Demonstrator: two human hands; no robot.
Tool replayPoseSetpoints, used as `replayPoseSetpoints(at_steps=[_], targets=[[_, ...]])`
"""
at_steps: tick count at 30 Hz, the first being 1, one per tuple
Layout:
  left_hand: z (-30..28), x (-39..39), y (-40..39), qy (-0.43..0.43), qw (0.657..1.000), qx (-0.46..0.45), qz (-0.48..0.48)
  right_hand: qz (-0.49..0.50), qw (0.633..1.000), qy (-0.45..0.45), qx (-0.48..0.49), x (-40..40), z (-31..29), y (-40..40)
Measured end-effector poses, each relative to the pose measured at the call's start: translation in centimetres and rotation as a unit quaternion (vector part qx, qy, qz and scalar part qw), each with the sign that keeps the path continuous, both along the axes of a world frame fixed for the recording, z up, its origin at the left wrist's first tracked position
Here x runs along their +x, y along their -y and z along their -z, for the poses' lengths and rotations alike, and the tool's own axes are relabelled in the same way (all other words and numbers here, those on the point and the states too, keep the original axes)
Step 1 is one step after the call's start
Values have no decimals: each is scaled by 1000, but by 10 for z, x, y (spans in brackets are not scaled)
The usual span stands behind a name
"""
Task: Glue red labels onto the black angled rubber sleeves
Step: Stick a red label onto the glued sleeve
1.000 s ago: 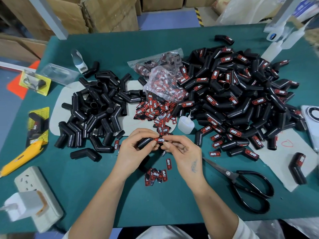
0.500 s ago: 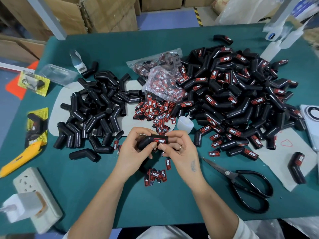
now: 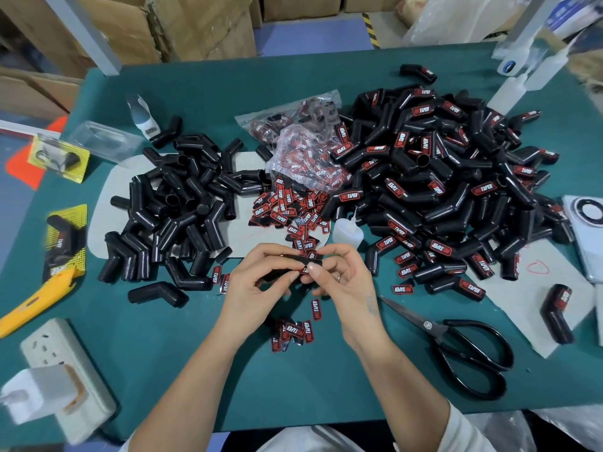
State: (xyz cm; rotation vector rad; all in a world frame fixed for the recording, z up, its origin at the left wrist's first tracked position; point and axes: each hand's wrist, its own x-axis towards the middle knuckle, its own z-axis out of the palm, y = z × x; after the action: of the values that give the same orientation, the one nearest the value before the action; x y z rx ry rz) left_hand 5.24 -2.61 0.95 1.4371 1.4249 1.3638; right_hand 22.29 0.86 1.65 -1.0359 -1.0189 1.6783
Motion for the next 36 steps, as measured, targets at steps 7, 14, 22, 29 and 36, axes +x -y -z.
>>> replayPoseSetpoints(at_steps=[7,14,22,29,36], targets=[[-3,-1,-1,-10,1000,-2,-4,-1,1000,-4,-9,0,-3,0],[-1,-2,-1,17,1000,1,3,-4,1000,-12,-14,1,-4,1],[4,1,-4,-36,999,35,-8,-26,999,15,16,0,-4,2],[12,-1,-6,-110,989,95,-29,-49,999,12,-8,2,-2,1],[20,-8,-9,-177,974,141,-5,-57,998,27,-4,5,-3,0]])
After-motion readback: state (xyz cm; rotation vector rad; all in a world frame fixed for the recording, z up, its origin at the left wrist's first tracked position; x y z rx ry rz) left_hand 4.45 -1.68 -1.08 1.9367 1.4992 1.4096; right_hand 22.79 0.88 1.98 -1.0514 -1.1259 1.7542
